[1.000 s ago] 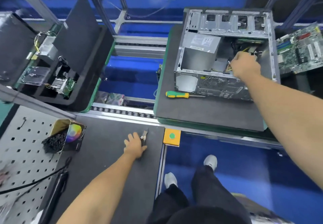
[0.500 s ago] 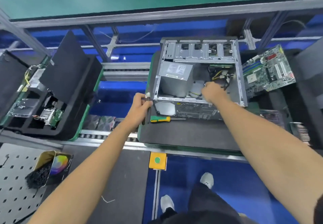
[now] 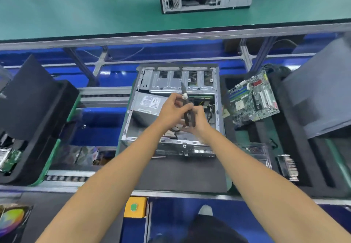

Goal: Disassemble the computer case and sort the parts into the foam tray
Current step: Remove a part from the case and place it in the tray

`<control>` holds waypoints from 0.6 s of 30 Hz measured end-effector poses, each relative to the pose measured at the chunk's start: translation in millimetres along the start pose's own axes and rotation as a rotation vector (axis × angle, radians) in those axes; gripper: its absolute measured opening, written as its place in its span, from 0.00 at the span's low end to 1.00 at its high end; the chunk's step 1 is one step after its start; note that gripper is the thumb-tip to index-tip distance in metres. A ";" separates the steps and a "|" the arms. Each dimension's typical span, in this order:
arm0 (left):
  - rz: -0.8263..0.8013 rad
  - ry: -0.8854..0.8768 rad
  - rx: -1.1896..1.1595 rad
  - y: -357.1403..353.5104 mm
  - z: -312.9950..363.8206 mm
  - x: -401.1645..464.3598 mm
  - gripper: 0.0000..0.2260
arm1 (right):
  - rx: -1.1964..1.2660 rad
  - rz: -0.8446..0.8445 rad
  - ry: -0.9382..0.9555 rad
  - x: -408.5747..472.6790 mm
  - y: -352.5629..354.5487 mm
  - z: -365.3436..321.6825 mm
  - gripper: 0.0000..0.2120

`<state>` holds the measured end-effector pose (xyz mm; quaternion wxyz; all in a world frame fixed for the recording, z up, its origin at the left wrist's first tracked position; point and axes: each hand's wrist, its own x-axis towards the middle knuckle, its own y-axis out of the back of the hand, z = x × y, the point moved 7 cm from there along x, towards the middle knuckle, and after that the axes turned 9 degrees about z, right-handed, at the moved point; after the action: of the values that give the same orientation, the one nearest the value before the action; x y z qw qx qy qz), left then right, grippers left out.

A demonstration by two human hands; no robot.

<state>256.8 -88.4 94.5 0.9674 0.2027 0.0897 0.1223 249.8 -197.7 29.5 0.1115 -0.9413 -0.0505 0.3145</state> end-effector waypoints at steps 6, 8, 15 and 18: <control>-0.021 0.022 -0.007 -12.7 -8.5 12.7 0.15 | -0.108 -0.004 0.104 12.7 5.0 -4.4 0.20; -0.058 0.012 0.092 -18.9 -21.3 18.8 0.15 | -0.170 0.054 0.045 20.3 16.4 1.8 0.19; -0.255 0.170 0.433 -51.2 -72.6 45.5 0.20 | -0.274 0.343 -0.123 32.9 47.0 23.4 0.13; -0.262 0.185 0.318 -59.3 -73.1 55.4 0.21 | -0.264 0.381 -0.246 26.7 50.8 31.1 0.15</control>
<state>305.2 -98.9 -2.9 0.9186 0.3271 0.2217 -0.0020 253.6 -237.0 -22.5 -0.0804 -0.8950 0.0741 0.4325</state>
